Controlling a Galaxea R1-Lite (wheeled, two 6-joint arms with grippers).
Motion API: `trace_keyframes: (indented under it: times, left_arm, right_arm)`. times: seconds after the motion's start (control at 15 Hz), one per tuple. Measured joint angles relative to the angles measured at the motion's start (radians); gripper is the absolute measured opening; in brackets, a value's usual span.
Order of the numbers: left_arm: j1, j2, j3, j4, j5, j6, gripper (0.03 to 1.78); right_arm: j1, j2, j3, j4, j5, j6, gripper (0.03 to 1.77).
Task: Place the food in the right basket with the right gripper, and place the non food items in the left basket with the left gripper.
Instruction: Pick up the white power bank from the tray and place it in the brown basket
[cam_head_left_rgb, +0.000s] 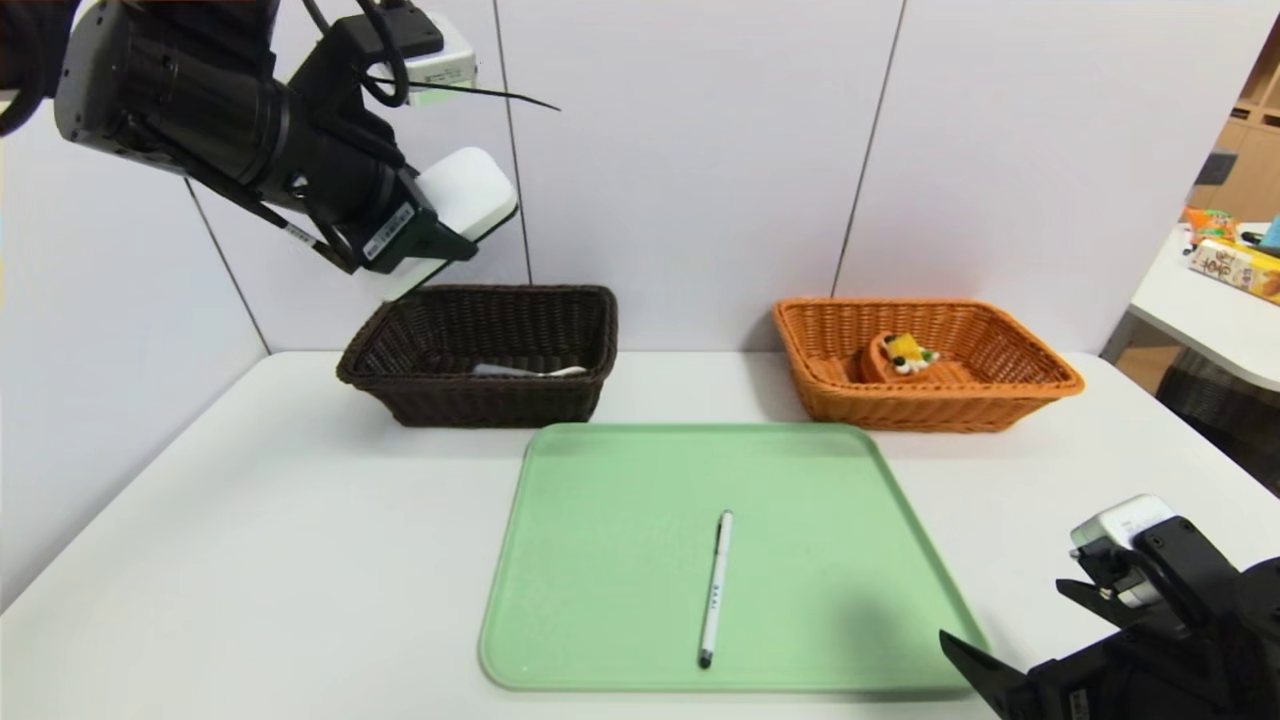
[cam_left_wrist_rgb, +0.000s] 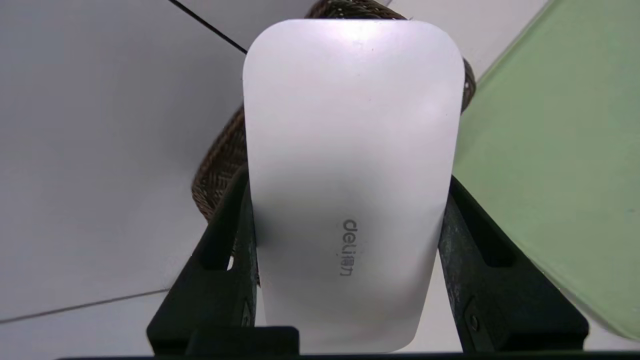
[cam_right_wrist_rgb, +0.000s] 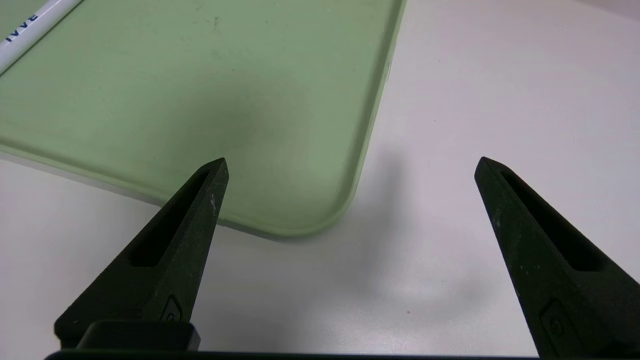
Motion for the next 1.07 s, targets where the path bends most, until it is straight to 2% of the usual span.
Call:
trace_keyframes:
  times: [0.4,0.6,1.07]
  left_arm:
    - [0.134,0.064,-0.001,-0.142,-0.134,0.376,1.01]
    - [0.187,0.132,-0.001,-0.152,-0.151,0.536,1.01]
    - [0.190,0.287,-0.002,-0.223,-0.124,0.596,1.01]
  right_arm:
    - [0.000,-0.009,0.018,0.000,-0.002,0.000,1.70]
    - [0.001,-0.011,0.030,0.000,-0.002,-0.001,1.70]
    - [0.014,-0.024,0.069,-0.040,-0.005,0.009,1.70]
